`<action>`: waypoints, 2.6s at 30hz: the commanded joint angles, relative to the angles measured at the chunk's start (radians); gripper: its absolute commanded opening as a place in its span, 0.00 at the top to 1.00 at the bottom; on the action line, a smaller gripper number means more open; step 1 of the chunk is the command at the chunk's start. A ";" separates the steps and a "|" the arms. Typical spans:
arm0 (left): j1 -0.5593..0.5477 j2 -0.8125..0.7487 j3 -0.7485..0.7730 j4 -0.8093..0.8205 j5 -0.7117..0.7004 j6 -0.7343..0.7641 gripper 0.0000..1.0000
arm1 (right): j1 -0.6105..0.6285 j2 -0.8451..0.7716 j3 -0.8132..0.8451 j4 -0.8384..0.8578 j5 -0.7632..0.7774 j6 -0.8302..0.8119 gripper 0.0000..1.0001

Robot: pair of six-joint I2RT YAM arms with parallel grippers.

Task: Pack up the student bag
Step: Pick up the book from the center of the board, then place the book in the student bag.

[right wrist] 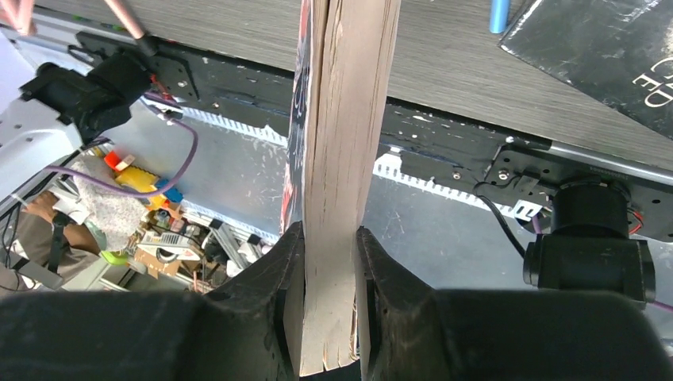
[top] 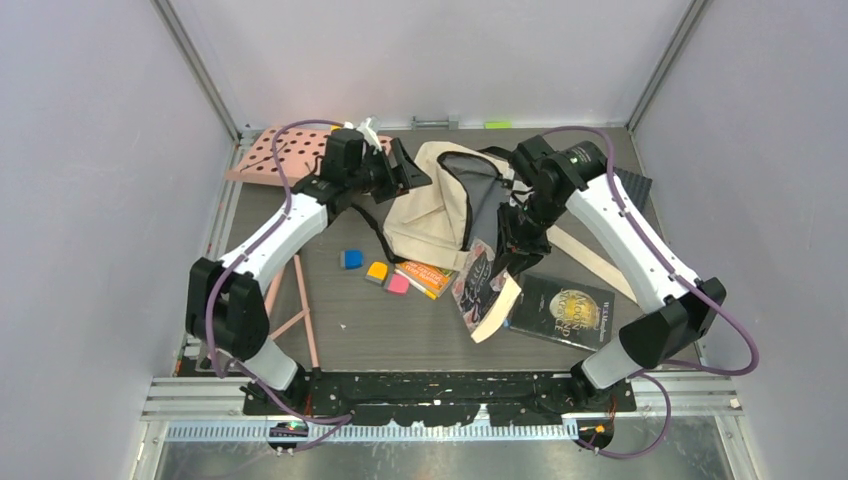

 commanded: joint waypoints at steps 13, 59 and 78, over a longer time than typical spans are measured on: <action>0.001 0.291 0.232 0.078 -0.034 -0.071 0.23 | 0.017 0.023 0.299 0.067 0.431 0.149 0.99; -0.042 0.428 0.681 -0.037 0.016 0.019 1.00 | -0.327 0.179 -0.215 1.086 0.155 0.116 0.99; -0.042 0.478 0.751 -0.031 0.082 0.001 1.00 | -0.318 0.248 -0.256 1.423 -0.027 0.260 0.99</action>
